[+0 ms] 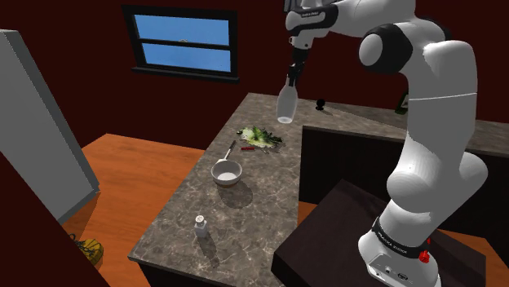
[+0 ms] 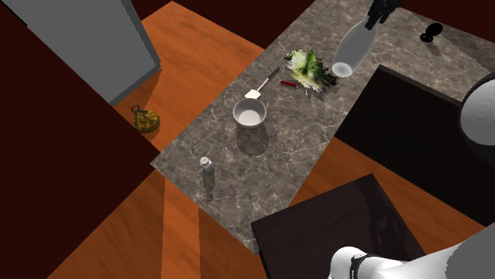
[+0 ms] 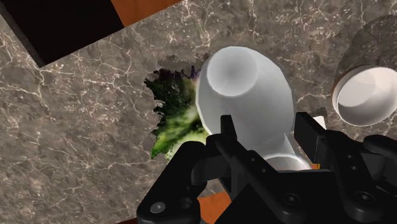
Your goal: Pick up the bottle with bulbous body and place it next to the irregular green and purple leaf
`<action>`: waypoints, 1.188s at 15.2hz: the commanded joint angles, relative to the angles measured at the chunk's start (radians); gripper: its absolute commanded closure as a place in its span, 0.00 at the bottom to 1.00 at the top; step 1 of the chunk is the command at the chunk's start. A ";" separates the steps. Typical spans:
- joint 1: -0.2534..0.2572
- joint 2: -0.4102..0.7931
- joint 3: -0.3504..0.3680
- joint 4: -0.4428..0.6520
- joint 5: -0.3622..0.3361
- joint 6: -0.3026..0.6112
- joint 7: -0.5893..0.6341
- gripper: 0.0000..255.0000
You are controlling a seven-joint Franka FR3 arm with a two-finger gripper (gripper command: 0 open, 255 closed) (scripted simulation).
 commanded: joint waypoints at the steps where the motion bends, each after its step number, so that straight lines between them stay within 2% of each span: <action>1: 0.001 -0.003 0.000 -0.029 0.000 0.028 -0.002 1.00; 18: 0.006 0.020 0.004 -0.225 0.008 0.245 -0.016 1.00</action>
